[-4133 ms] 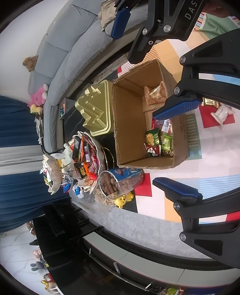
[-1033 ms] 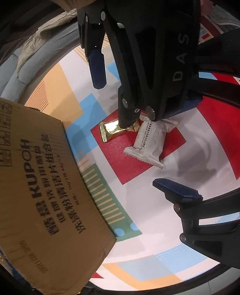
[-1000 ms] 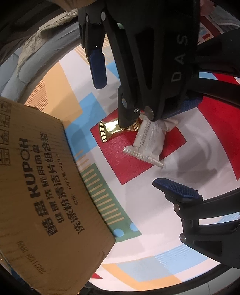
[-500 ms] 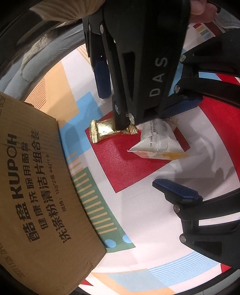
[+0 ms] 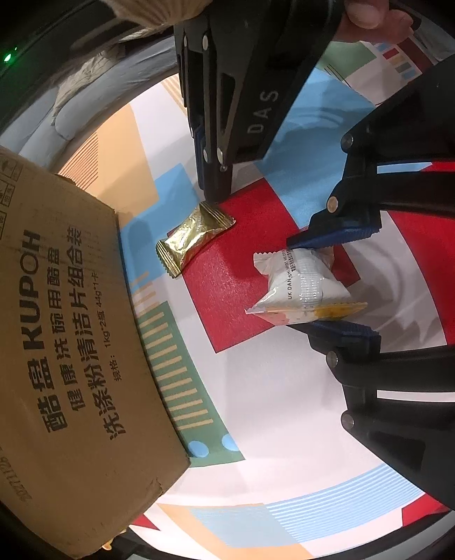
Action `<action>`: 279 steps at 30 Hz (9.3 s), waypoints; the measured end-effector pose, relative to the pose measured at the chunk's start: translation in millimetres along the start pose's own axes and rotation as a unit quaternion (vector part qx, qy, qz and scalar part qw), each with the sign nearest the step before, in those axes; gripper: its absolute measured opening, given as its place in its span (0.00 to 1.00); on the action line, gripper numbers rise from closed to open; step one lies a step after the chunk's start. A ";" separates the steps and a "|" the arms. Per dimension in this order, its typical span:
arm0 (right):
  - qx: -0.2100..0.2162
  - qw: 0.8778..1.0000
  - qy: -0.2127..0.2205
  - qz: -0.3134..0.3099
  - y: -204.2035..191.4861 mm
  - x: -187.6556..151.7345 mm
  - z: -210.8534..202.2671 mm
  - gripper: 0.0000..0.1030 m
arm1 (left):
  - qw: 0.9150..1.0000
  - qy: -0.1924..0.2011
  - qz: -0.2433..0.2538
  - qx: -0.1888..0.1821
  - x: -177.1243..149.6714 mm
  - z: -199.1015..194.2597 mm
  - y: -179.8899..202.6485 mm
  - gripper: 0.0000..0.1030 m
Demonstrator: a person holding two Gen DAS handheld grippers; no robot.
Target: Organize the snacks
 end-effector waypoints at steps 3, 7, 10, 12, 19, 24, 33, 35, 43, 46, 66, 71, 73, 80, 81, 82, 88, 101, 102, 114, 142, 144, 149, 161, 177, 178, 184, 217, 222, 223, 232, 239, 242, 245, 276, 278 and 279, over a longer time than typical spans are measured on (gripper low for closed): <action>-0.002 1.000 0.010 -0.004 -0.4 1.3 -3.9 0.04 | 1.000 0.001 -0.006 0.001 -1.5 -1.1 -2.0 0.34; 0.000 1.000 0.017 -0.007 -1.1 -10.3 -13.5 0.04 | 1.000 0.004 -0.014 0.001 -2.6 -3.8 -4.3 0.32; -0.001 1.000 0.022 -0.010 0.5 -10.1 -16.6 0.04 | 1.000 0.007 -0.019 0.003 -5.8 -7.8 -10.2 0.31; -0.003 1.000 0.025 -0.014 0.7 -9.4 -18.5 0.04 | 1.000 0.008 -0.023 0.005 -6.2 -9.4 -13.8 0.31; -0.009 0.999 0.036 -0.037 -16.7 -10.8 -30.7 0.41 | 0.999 0.012 -0.033 0.008 -5.6 -12.9 -20.7 0.31; -0.021 0.997 0.043 -0.052 -26.8 -5.5 -30.9 0.44 | 0.999 0.012 -0.043 0.012 -7.4 -12.5 -26.0 0.31; -0.026 0.997 0.032 -0.066 -43.1 3.3 -7.0 0.44 | 0.998 0.012 -0.052 0.016 -2.1 -9.1 -28.0 0.31; -0.021 0.997 0.024 -0.070 -41.6 -1.6 5.4 0.45 | 0.998 0.012 -0.053 0.016 -1.0 -8.8 -26.4 0.31; -0.037 0.995 0.038 -0.079 -54.7 -1.6 22.5 0.26 | 0.998 0.015 -0.056 0.016 -1.3 -8.2 -30.3 0.31; -0.035 0.996 0.039 -0.076 -56.3 -5.0 23.8 0.26 | 0.998 0.015 -0.058 0.018 -1.6 -8.7 -30.1 0.31; -0.012 0.994 0.084 -0.070 -29.8 -25.2 -57.0 0.26 | 0.996 0.050 -0.060 0.041 -3.1 -53.6 -14.3 0.31; -0.008 0.992 0.101 -0.072 -28.8 -33.1 -83.1 0.26 | 0.995 0.064 -0.062 0.048 -3.4 -70.6 -9.6 0.31; -0.007 0.991 0.109 -0.072 -29.1 -36.5 -92.8 0.26 | 0.994 0.069 -0.063 0.051 -3.7 -77.2 -9.6 0.31; -0.003 0.988 0.135 -0.074 -29.7 -46.0 -121.8 0.26 | 0.991 0.094 -0.071 0.068 -6.1 -103.4 -4.6 0.31; -0.003 0.988 0.137 -0.074 -29.8 -47.2 -123.0 0.26 | 0.990 0.097 -0.073 0.070 -6.2 -106.2 -4.1 0.31; -0.002 0.987 0.141 -0.075 -30.0 -48.4 -127.0 0.26 | 0.990 0.100 -0.074 0.072 -6.5 -109.0 -3.0 0.31; 0.000 0.984 0.162 -0.076 -31.4 -54.6 -149.9 0.26 | 0.986 0.117 -0.081 0.082 -5.0 -126.9 -0.4 0.31; 0.008 0.976 0.206 -0.072 -30.0 -46.3 -195.4 0.26 | 0.977 0.158 -0.096 0.103 15.2 -168.1 0.1 0.31; 0.009 0.975 0.210 -0.071 -30.1 -44.4 -198.8 0.26 | 0.977 0.161 -0.098 0.103 17.6 -170.7 -0.7 0.31; 0.012 0.967 0.244 -0.068 -28.9 -18.3 -229.7 0.26 | 0.967 0.201 -0.105 0.120 57.3 -203.5 -11.4 0.31; 0.003 0.962 0.257 -0.087 -38.3 68.3 -218.7 0.26 | 0.954 0.229 -0.150 0.127 136.1 -191.3 -72.0 0.32; 0.003 0.963 0.256 -0.090 -39.1 71.8 -215.9 0.26 | 0.954 0.227 -0.153 0.126 137.7 -188.5 -74.7 0.32; -0.004 0.961 0.259 -0.096 -39.8 75.7 -214.0 0.27 | 0.953 0.224 -0.155 0.133 138.3 -185.7 -78.1 0.35; -0.017 0.958 0.272 -0.093 -34.1 68.4 -224.7 0.62 | 0.946 0.236 -0.161 0.153 125.1 -202.7 -77.0 0.64; -0.021 0.947 0.308 -0.085 -33.8 21.3 -261.0 0.64 | 0.935 0.267 -0.166 0.164 72.3 -246.2 -52.6 0.79; -0.021 0.947 0.310 -0.085 -33.8 18.1 -262.8 0.64 | 0.935 0.268 -0.166 0.164 68.5 -248.5 -51.0 0.79; -0.022 0.943 0.323 -0.080 -31.9 -3.1 -273.8 0.64 | 0.930 0.278 -0.165 0.175 44.0 -262.1 -39.6 0.81; -0.037 0.906 0.409 -0.102 -23.5 -136.2 -292.4 0.84 | 0.915 0.306 -0.182 0.191 -82.9 -266.7 22.9 0.88; -0.038 0.906 0.409 -0.102 -21.4 -154.8 -285.4 0.84 | 0.909 0.314 -0.190 0.199 -103.3 -263.9 27.3 0.94; -0.036 0.907 0.408 -0.101 -20.9 -157.6 -283.9 0.84 | 0.907 0.316 -0.194 0.199 -107.3 -263.7 27.4 0.95; -0.040 0.906 0.409 -0.098 -16.8 -193.1 -271.0 0.84 | 0.903 0.319 -0.208 0.199 -140.1 -252.2 37.1 0.97; -0.036 0.908 0.407 -0.092 -8.8 -216.1 -261.7 0.84 | 0.900 0.326 -0.212 0.199 -160.5 -248.4 49.2 0.97; -0.033 0.909 0.405 -0.091 -7.0 -223.9 -259.3 0.84 | 0.899 0.329 -0.212 0.198 -166.6 -247.6 52.9 0.97; -0.034 0.908 0.407 -0.089 -4.7 -230.5 -259.5 0.84 | 0.899 0.331 -0.212 0.195 -169.8 -246.8 55.9 0.97; -0.033 0.905 0.417 -0.080 -0.5 -245.2 -265.3 0.84 | 0.897 0.338 -0.208 0.196 -179.6 -247.6 63.9 0.97; -0.033 0.905 0.417 -0.079 -0.8 -245.6 -266.8 0.84 | 0.896 0.338 -0.208 0.197 -179.4 -247.8 63.9 0.97; -0.033 0.905 0.417 -0.079 -0.8 -245.5 -266.7 0.84 | 0.896 0.338 -0.209 0.197 -179.3 -247.8 64.0 0.97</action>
Point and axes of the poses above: each gripper's, at about its wrist camera, not at the fingertips, and z roughly the way its jaws point, y to its right, x to its top, the point moved 5 cm from there along z, roughly the way its jaws point, and after that the axes turned 7 degrees about -y, right-handed, at the moved point
